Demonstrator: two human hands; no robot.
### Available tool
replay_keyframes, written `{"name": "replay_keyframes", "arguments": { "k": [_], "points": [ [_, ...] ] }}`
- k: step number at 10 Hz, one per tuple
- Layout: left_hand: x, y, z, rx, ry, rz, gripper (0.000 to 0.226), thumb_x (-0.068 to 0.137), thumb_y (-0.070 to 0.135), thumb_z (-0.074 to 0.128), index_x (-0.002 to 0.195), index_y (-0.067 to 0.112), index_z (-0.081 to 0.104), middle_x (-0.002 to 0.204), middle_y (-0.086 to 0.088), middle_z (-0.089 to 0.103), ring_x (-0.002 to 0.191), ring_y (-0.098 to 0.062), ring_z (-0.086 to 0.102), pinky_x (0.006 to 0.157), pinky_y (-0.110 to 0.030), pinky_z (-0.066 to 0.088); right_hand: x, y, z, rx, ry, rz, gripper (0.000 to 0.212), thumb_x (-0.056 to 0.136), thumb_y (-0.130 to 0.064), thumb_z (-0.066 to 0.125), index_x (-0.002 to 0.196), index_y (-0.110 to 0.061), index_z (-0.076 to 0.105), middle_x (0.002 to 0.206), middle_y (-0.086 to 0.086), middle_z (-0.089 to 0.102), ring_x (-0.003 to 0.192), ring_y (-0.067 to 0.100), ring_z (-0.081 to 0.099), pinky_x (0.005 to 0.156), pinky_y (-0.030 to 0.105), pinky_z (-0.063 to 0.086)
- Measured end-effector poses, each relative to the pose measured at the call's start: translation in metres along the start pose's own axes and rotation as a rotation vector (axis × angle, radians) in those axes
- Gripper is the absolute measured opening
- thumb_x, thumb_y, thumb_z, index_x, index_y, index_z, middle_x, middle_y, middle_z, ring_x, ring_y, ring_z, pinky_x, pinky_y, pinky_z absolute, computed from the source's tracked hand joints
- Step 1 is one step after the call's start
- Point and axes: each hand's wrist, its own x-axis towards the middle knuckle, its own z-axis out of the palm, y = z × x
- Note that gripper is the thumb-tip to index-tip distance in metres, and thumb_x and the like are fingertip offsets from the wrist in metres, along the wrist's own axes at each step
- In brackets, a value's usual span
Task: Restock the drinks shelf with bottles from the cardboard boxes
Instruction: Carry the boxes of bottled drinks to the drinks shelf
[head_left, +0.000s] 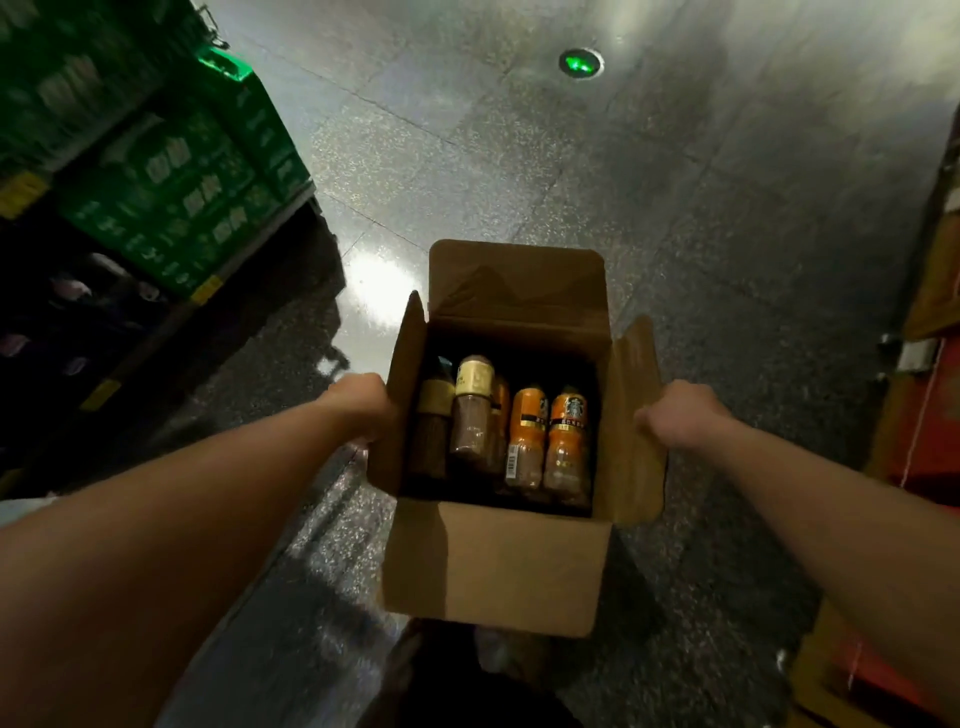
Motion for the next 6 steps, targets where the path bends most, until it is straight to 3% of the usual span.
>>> {"name": "replay_keyframes", "arguments": {
  "k": [1,3,4,6],
  "points": [
    [0.043,0.014,-0.044,-0.003,0.010,-0.018,0.025,0.091,0.018,0.056,0.108,0.001,0.061,0.105,-0.018,0.065,0.082,-0.028,0.060,0.070,-0.031,0.048,0.053,-0.044,-0.050,-0.027,0.003,-0.041,0.032,0.093,-0.020,0.054,0.114,0.004,0.060,0.118,0.022,0.060,0.109,0.036,0.058,0.091,0.040,0.050],
    [0.141,0.042,-0.135,-0.072,-0.007,0.004,0.019,0.093,0.021,0.053,0.101,0.005,0.058,0.092,-0.013,0.059,0.079,-0.027,0.059,0.067,-0.030,0.047,0.142,-0.121,-0.129,-0.099,0.009,-0.060,0.026,0.094,-0.018,0.052,0.106,0.003,0.062,0.111,0.020,0.061,0.110,0.036,0.057,0.085,0.037,0.045],
    [0.177,0.055,-0.181,-0.076,-0.009,-0.023,0.019,0.095,0.025,0.052,0.099,0.006,0.057,0.090,-0.012,0.056,0.077,-0.026,0.055,0.065,-0.028,0.042,0.181,-0.158,-0.165,-0.141,-0.003,-0.101,0.019,0.094,-0.022,0.053,0.090,-0.004,0.058,0.097,0.014,0.056,0.102,0.033,0.059,0.072,0.030,0.042],
    [0.261,0.073,-0.271,-0.117,-0.009,-0.127,0.028,0.093,0.022,0.054,0.068,0.011,0.048,0.068,-0.004,0.053,0.063,-0.020,0.054,0.054,-0.024,0.042,0.286,-0.249,-0.236,-0.180,-0.033,-0.197,0.029,0.094,-0.024,0.054,0.110,-0.001,0.063,0.114,0.017,0.061,0.108,0.035,0.058,0.084,0.035,0.048]
  ]
}}
